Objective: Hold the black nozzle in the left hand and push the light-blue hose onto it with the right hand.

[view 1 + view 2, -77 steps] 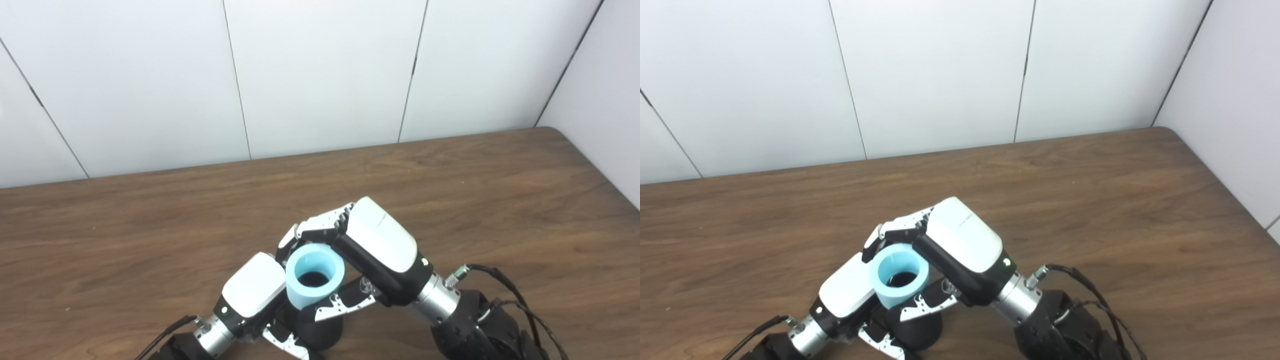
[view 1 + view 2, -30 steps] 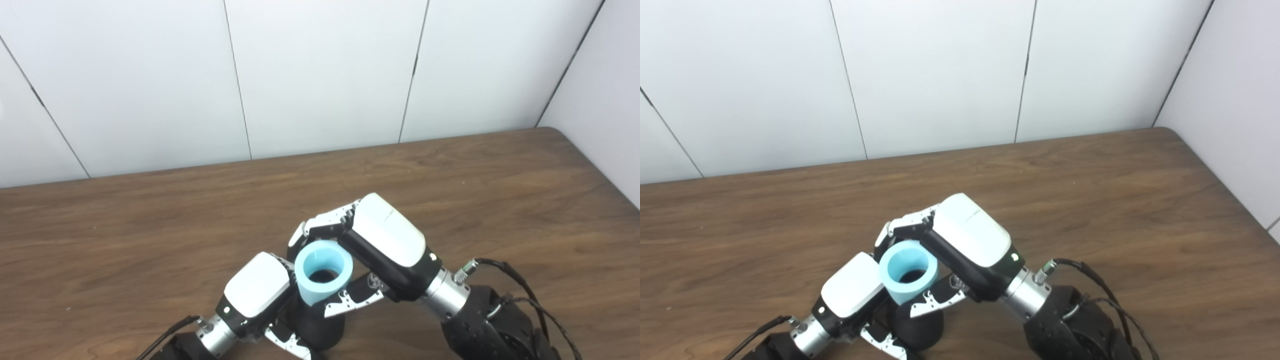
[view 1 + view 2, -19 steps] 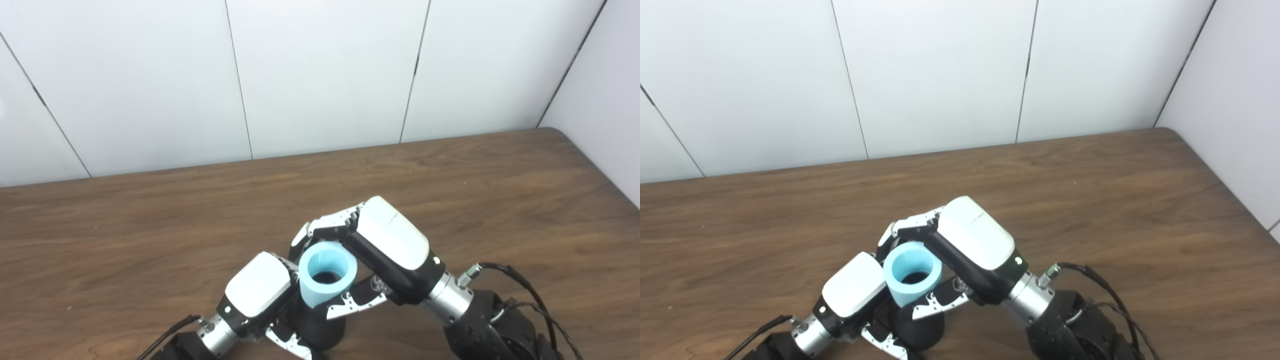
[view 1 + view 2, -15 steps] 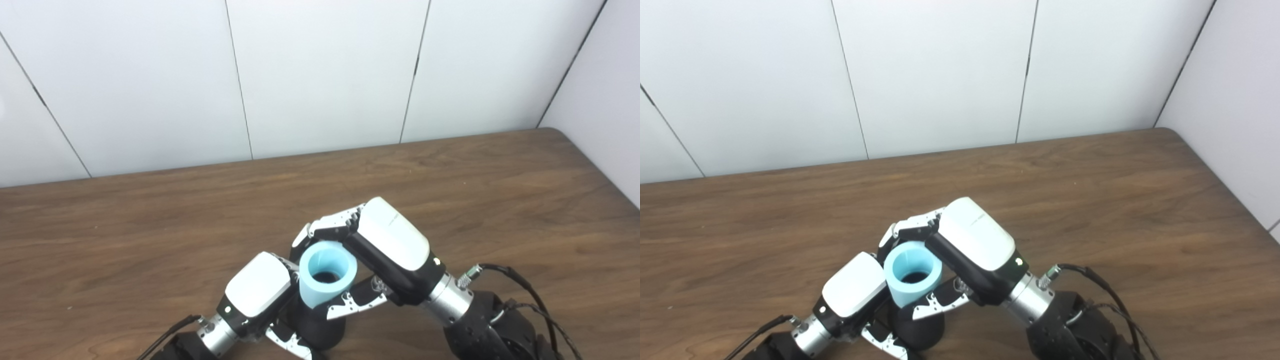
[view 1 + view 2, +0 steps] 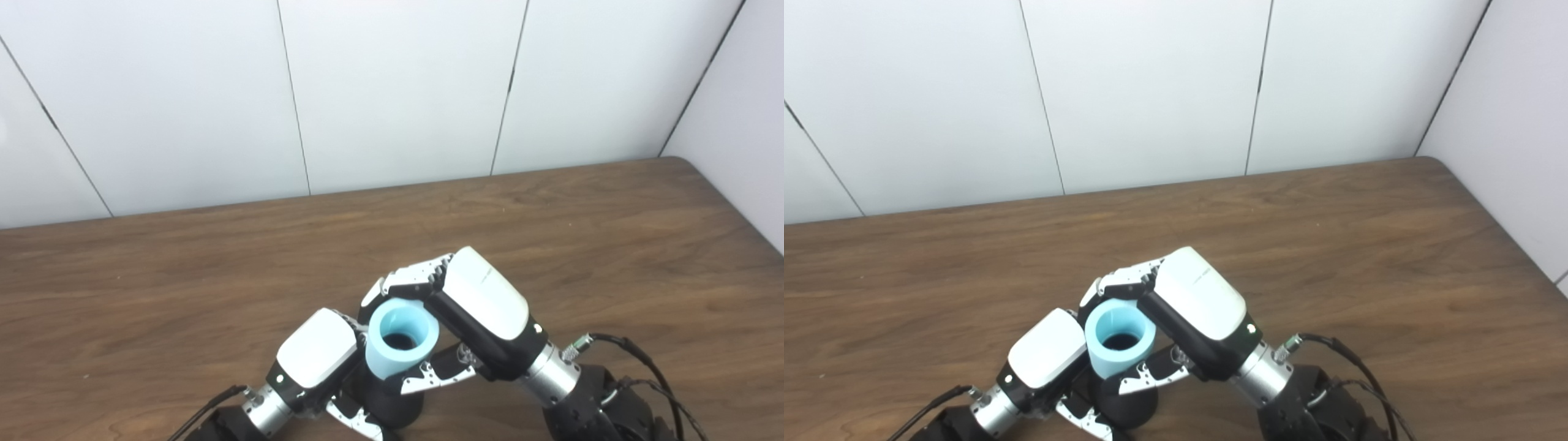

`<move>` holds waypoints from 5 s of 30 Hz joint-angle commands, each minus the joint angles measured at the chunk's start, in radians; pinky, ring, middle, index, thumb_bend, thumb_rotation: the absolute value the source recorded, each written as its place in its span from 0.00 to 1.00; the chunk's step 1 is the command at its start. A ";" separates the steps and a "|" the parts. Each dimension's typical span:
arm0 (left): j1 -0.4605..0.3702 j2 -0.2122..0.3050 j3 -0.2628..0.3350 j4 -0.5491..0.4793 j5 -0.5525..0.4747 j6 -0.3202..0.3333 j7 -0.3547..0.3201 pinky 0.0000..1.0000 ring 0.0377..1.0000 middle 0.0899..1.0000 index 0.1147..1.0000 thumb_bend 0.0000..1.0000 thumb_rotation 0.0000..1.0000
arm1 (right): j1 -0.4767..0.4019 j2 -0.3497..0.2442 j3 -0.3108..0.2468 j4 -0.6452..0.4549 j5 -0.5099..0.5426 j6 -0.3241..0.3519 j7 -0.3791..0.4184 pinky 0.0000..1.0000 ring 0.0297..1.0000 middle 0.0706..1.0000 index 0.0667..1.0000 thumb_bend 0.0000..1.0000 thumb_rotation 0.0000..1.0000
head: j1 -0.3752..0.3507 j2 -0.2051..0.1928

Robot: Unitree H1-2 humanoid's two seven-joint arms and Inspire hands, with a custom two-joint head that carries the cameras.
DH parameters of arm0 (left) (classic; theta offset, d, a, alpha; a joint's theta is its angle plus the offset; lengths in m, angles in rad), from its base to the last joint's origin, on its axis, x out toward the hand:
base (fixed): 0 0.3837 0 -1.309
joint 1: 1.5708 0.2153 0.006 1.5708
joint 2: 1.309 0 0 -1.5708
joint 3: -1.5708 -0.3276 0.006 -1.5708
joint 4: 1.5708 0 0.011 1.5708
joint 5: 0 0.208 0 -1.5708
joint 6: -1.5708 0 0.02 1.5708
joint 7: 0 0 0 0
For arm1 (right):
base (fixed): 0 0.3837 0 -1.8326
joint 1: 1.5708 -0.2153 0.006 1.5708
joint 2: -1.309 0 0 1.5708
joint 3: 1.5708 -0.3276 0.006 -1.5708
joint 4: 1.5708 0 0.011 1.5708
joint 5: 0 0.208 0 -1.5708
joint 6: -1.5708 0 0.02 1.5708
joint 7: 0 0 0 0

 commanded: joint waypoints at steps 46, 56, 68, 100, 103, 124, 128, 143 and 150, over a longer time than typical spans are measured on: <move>0.113 -0.009 -0.062 0.090 0.026 0.017 -0.054 0.15 0.16 0.42 0.42 0.53 0.00 | -0.022 0.016 -0.005 -0.018 0.001 -0.022 -0.024 0.29 0.38 0.46 0.45 0.50 0.13 | 0.001 -0.010; 0.110 -0.008 -0.066 0.089 0.011 0.014 -0.079 0.14 0.15 0.42 0.42 0.53 0.00 | -0.034 0.012 -0.002 0.007 -0.088 -0.110 -0.088 0.32 0.42 0.46 0.45 0.50 0.14 | 0.003 -0.011; 0.111 -0.007 -0.065 0.088 -0.038 0.008 -0.113 0.13 0.15 0.42 0.42 0.53 0.00 | -0.023 0.029 -0.006 0.029 -0.085 -0.115 -0.097 0.31 0.42 0.46 0.45 0.50 0.14 | 0.007 0.003; 0.105 -0.007 -0.075 0.080 -0.034 0.018 -0.123 0.13 0.15 0.42 0.41 0.52 0.00 | -0.134 -0.017 -0.034 -0.167 0.012 0.249 0.269 0.19 0.26 0.32 0.45 0.50 0.12 | 0.005 0.015; 0.105 -0.007 -0.074 0.078 -0.044 0.020 -0.135 0.13 0.15 0.42 0.41 0.52 0.00 | -0.139 -0.017 -0.035 -0.169 0.022 0.258 0.271 0.17 0.22 0.28 0.45 0.51 0.12 | 0.006 0.014; 0.101 -0.010 -0.080 0.084 -0.059 0.022 -0.137 0.12 0.14 0.42 0.42 0.53 0.00 | -0.088 -0.028 -0.019 -0.094 0.043 0.177 0.187 0.26 0.34 0.40 0.45 0.50 0.13 | 0.012 0.014; 0.103 -0.011 -0.079 0.079 -0.064 0.028 -0.143 0.12 0.14 0.42 0.42 0.53 0.00 | -0.061 -0.033 -0.010 -0.056 0.042 0.117 0.137 0.32 0.41 0.47 0.45 0.50 0.13 | 0.016 0.015; 0.107 -0.007 -0.083 0.069 -0.063 0.038 -0.146 0.13 0.15 0.42 0.42 0.53 0.00 | 0.005 -0.012 0.008 0.100 -0.026 -0.131 -0.145 0.36 0.46 0.49 0.45 0.50 0.13 | 0.020 0.010; 0.106 -0.006 -0.084 0.067 -0.058 0.041 -0.146 0.13 0.15 0.42 0.42 0.52 0.00 | 0.013 -0.006 0.005 0.120 -0.046 -0.172 -0.195 0.36 0.47 0.49 0.45 0.50 0.13 | 0.020 0.009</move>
